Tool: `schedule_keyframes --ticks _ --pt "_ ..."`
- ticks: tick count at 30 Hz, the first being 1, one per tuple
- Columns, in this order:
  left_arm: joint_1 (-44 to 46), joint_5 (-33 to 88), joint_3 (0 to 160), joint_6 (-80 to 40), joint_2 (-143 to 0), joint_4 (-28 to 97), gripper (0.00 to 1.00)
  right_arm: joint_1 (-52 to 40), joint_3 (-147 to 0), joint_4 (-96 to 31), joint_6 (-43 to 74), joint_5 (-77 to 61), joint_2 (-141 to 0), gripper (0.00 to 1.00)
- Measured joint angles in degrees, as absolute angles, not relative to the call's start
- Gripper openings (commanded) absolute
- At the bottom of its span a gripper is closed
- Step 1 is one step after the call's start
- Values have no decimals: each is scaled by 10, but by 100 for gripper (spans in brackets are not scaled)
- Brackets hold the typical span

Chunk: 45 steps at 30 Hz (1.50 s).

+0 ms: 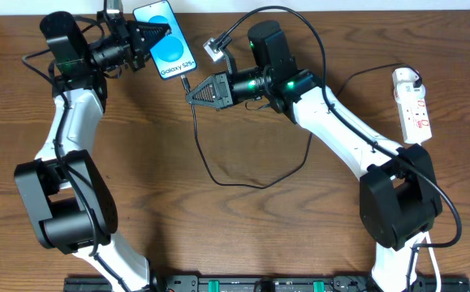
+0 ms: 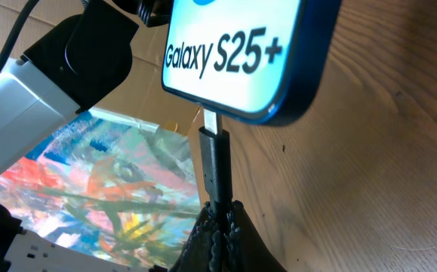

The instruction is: Plug charger to phone and switch on socket

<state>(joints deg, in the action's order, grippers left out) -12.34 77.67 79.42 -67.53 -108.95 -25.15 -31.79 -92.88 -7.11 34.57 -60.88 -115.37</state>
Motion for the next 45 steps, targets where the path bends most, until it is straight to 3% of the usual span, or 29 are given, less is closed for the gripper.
schedule_keyframes --ticks 25,45 --pt "-118 794 794 -610 -1089 -255 7 -319 -929 -53 359 -625 -1154 1" --pt "-114 801 794 -647 -1089 -256 7 -319 -928 -41 361 -631 -1154 1"
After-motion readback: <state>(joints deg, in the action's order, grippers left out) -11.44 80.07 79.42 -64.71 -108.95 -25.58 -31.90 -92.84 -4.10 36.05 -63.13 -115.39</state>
